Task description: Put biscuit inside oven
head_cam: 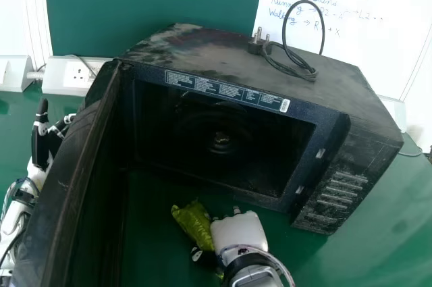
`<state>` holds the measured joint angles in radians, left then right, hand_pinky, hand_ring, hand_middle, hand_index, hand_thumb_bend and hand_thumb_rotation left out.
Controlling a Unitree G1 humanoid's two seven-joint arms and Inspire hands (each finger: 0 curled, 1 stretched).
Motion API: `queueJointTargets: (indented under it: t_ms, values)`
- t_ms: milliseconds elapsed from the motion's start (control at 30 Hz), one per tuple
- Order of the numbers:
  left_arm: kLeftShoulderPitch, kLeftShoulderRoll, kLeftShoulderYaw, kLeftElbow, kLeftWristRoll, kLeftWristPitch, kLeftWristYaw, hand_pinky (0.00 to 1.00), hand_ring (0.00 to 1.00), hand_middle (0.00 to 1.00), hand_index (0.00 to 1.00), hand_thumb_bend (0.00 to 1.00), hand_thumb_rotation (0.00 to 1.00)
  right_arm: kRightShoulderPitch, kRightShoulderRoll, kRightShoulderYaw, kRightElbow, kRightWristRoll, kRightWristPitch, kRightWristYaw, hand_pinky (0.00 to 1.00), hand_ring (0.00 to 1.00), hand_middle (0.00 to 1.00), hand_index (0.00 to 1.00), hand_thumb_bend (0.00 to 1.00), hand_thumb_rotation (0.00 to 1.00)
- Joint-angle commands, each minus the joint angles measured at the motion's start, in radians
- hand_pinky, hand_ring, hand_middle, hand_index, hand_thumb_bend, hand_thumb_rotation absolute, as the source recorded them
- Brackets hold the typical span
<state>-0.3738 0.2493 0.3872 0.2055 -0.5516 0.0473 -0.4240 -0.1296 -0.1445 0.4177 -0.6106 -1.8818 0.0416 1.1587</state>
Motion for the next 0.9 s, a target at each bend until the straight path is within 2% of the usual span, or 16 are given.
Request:
queueJointTargets:
  t_ms: [0,67,133,200,233,267,333,500,533,567,633,700,733,800,867]
  values:
    - [0.008,0.008,0.003,0.001,-0.001,-0.001,-0.006,0.26,0.32,0.4,0.49,0.52,0.07,0.061,0.015,0.013,0.044,0.057,-0.01,0.03,0.71,0.71,0.71,0.63,0.74,0.2]
    - [0.008,0.008,0.003,0.002,0.0,-0.002,-0.007,0.26,0.32,0.4,0.49,0.52,0.07,0.064,0.012,0.008,0.041,0.069,-0.011,0.014,0.73,0.71,0.7,0.59,0.76,0.19]
    - [0.008,0.009,0.002,0.003,0.001,-0.005,-0.01,0.26,0.32,0.4,0.49,0.52,0.07,0.067,0.009,0.004,0.042,0.079,-0.01,-0.007,0.72,0.69,0.68,0.61,0.76,0.19]
    - [0.008,0.009,0.002,0.003,0.002,-0.004,-0.01,0.26,0.32,0.4,0.49,0.52,0.07,0.065,0.006,-0.001,0.049,0.086,-0.012,-0.02,0.6,0.55,0.58,0.69,0.73,0.16]
    - [0.009,0.009,0.002,0.001,0.002,-0.003,-0.007,0.26,0.32,0.4,0.49,0.52,0.07,0.065,0.008,-0.005,0.054,0.091,-0.008,-0.027,0.53,0.45,0.52,0.72,0.63,0.06]
    - [0.009,0.008,0.002,-0.001,0.002,-0.001,-0.004,0.26,0.32,0.4,0.49,0.52,0.07,0.066,0.011,-0.01,0.06,0.095,-0.002,-0.038,0.48,0.4,0.5,0.72,0.6,0.03]
    - [0.01,0.006,0.002,-0.004,0.003,-0.002,-0.001,0.26,0.32,0.4,0.49,0.52,0.07,0.065,0.015,-0.02,0.069,0.107,0.009,-0.06,0.45,0.37,0.48,0.69,0.58,0.01]
    - [0.01,0.009,0.002,0.001,0.002,-0.003,-0.009,0.26,0.32,0.4,0.49,0.52,0.07,0.072,0.011,-0.044,0.07,0.152,0.034,-0.132,0.45,0.4,0.48,0.62,0.57,0.0]
    - [0.01,0.009,0.002,-0.001,0.002,-0.001,-0.006,0.26,0.32,0.4,0.49,0.52,0.07,0.071,0.009,-0.048,0.067,0.157,0.036,-0.135,0.47,0.41,0.48,0.62,0.57,0.0]
    - [0.011,0.008,0.002,-0.004,0.003,0.0,-0.003,0.26,0.32,0.4,0.49,0.52,0.07,0.07,0.007,-0.051,0.063,0.16,0.037,-0.139,0.49,0.44,0.46,0.57,0.55,0.0]
    - [0.011,0.008,0.002,-0.005,0.003,0.002,-0.002,0.26,0.32,0.4,0.49,0.52,0.07,0.073,0.008,-0.063,0.052,0.175,0.046,-0.156,0.57,0.52,0.47,0.52,0.53,0.0]
    - [0.011,0.008,0.003,-0.003,-0.001,0.002,-0.006,0.26,0.32,0.4,0.49,0.52,0.07,0.076,0.008,-0.076,0.036,0.185,0.054,-0.175,0.6,0.54,0.47,0.51,0.53,0.0]
    - [0.01,0.009,0.003,-0.001,0.0,0.0,-0.007,0.26,0.32,0.4,0.49,0.52,0.07,0.077,0.005,-0.081,0.029,0.189,0.055,-0.187,0.52,0.5,0.45,0.52,0.53,0.0]
    - [0.01,0.009,0.004,0.001,0.001,-0.003,-0.009,0.26,0.32,0.4,0.49,0.52,0.07,0.078,-0.005,-0.092,0.015,0.206,0.052,-0.207,0.35,0.34,0.47,0.5,0.53,0.0]
    - [0.011,0.009,0.004,0.001,0.0,-0.002,-0.01,0.26,0.32,0.4,0.49,0.52,0.07,0.074,-0.013,-0.101,0.006,0.211,0.047,-0.209,0.27,0.26,0.47,0.49,0.53,0.0]
